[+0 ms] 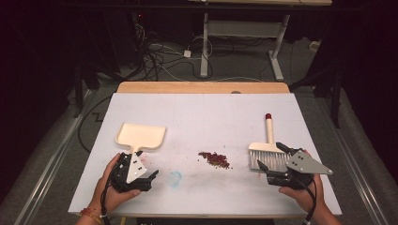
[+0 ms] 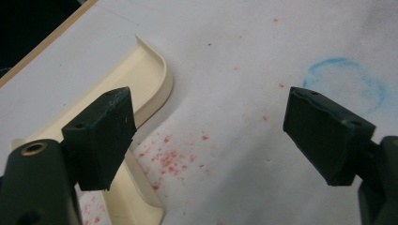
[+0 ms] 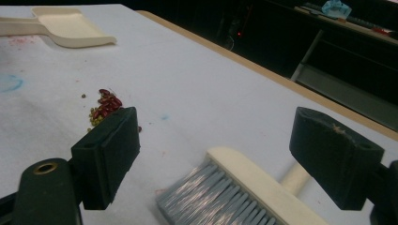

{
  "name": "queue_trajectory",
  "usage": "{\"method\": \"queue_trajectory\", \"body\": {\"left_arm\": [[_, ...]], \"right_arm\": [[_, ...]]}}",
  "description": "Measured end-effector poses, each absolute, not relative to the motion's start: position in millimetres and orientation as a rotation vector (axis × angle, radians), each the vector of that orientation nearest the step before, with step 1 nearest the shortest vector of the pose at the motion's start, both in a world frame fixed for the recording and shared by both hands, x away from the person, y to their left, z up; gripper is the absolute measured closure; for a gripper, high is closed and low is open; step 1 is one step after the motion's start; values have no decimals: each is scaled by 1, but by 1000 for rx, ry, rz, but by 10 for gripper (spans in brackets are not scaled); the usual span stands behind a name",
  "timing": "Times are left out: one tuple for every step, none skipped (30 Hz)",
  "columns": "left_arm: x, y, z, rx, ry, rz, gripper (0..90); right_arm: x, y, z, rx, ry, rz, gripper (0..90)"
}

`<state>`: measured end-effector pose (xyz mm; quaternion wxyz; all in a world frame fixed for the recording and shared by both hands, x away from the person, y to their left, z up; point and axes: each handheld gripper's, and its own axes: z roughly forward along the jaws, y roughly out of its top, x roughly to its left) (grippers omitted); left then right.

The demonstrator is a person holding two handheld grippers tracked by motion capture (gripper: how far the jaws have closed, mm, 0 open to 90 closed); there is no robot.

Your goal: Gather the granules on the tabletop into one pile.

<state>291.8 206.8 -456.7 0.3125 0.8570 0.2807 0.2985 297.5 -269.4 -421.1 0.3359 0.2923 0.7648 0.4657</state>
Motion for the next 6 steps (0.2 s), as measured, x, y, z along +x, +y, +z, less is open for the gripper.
{"method": "queue_trajectory", "body": {"left_arm": [[292, 207, -457, 2260, 741, 788, 167], [292, 207, -457, 2260, 740, 786, 167], [292, 206, -457, 2262, 739, 788, 167], [292, 206, -457, 2264, 738, 788, 167], [292, 206, -456, 2267, 738, 788, 167], [293, 205, -456, 2268, 738, 789, 167]], "right_arm": [[298, -270, -421, 764, 1995, 1217, 173], [298, -270, -422, 763, 1997, 1215, 173], [298, -270, -422, 763, 1998, 1212, 174], [298, -270, -422, 763, 1999, 1211, 174], [298, -270, -422, 762, 2001, 1211, 174], [298, -270, -422, 762, 2003, 1212, 174]]}}
